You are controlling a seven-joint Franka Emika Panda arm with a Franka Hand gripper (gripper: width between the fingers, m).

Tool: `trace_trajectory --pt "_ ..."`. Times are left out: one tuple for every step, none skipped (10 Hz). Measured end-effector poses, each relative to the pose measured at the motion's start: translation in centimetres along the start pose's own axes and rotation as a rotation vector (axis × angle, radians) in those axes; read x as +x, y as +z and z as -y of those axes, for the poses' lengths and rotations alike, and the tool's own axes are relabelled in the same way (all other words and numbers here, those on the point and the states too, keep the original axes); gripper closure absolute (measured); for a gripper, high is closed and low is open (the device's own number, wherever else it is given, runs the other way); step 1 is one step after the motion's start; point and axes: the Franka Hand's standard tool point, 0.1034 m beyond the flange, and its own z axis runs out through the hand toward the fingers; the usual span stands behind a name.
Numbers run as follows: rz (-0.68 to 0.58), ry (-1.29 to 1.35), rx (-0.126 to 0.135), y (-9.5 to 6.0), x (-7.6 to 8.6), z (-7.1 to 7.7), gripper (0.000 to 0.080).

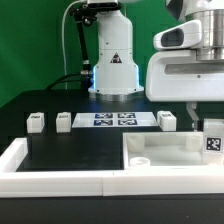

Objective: Assemble square table

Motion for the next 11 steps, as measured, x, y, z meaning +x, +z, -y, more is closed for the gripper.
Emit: trace_trajectory --pt "-0.003 0.085 -0.004 0.0 0.0 -0.2 0.0509" --pt "-0.008 0.172 -0.015 0.0 0.1 -0.7 0.0504" --pt "-0.007 0.180 -0.021 0.0 0.1 -1.0 0.0504" --pt "-0.007 0.174 -0.020 0.0 0.1 -1.0 0.0504" --pt "-0.007 0.175 -0.020 0.0 0.1 -1.0 0.0425" --pt "-0.007 0.170 -0.018 -0.1 -0.1 -1.0 0.0425" --pt "-0.003 0.154 -0.014 -0.5 -0.5 -1.0 0.0244" --pt "0.000 0.129 -0.008 -1.2 -0.9 -1.0 0.0169" --pt "-0.002 0.052 0.001 -1.9 -1.4 -1.3 0.0156" --pt "-0.002 -0.014 0.011 -2.8 -2.3 -1.9 0.0156" --pt "0.002 -0.055 0.016 -3.5 -3.1 -2.6 0.0156"
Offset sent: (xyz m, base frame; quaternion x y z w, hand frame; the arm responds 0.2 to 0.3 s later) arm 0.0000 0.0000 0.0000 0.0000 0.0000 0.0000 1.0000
